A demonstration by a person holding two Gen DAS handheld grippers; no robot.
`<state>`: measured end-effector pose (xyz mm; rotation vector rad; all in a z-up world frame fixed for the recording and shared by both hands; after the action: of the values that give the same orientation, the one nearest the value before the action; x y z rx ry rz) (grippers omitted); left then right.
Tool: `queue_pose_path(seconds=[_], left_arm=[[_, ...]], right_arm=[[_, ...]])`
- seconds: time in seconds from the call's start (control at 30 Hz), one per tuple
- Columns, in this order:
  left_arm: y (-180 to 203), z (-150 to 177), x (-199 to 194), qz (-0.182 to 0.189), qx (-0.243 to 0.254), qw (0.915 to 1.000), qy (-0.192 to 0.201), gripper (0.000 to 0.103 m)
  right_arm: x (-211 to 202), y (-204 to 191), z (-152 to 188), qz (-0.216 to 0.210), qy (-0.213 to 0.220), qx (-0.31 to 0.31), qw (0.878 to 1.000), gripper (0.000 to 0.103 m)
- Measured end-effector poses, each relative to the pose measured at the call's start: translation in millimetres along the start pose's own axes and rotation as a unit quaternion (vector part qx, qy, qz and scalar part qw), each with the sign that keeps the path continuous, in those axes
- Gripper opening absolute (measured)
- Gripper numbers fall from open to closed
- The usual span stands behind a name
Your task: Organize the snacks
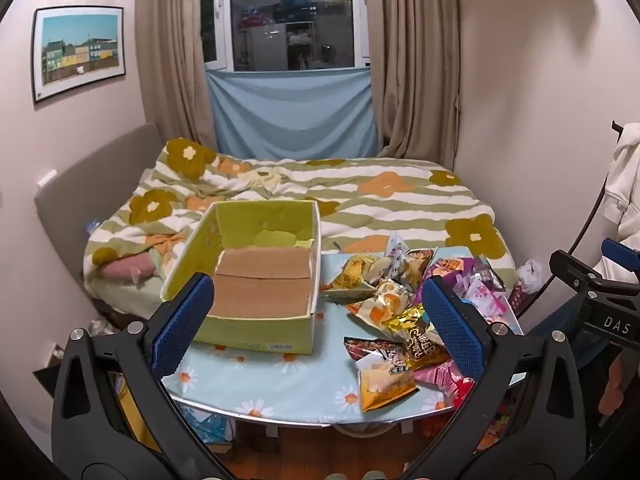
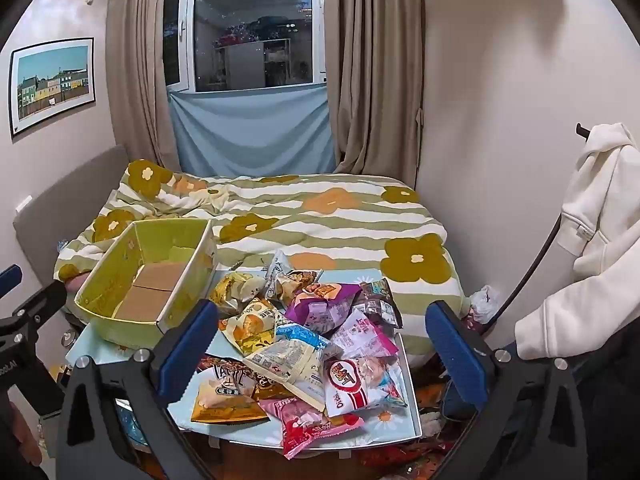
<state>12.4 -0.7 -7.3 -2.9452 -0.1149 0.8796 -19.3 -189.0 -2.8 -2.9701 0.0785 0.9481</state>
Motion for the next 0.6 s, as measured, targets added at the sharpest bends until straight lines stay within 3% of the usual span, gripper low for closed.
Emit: queue_pose_path(seconds=[0.07,0.6], left_arm=[[-1.5,0.0,-2.3,-0.005,-0.008,0.9998,0.015,0.103],[1.3,4.2,2.3,-0.003,-0.008,1.0000,0.002,0.103]], right_arm=[[-0.3,-0.5,0.3,0.002,0.006,-0.005,1.000,0.103],[2.4,0.2,0.8,0.003,-0.004,-0.006,1.000,0.103]])
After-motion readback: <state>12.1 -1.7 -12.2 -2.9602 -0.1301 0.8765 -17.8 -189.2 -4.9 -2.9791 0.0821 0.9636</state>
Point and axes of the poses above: each gripper's, at about its wrist camera, not at the fingertips, and x roughly the way its jaws point, y to its right, z to its underside, the point moved 1 cm from there along x, roughly the way its jaws point, and after that the axes turned 5 degrees about -z, right-handed, at the moved point
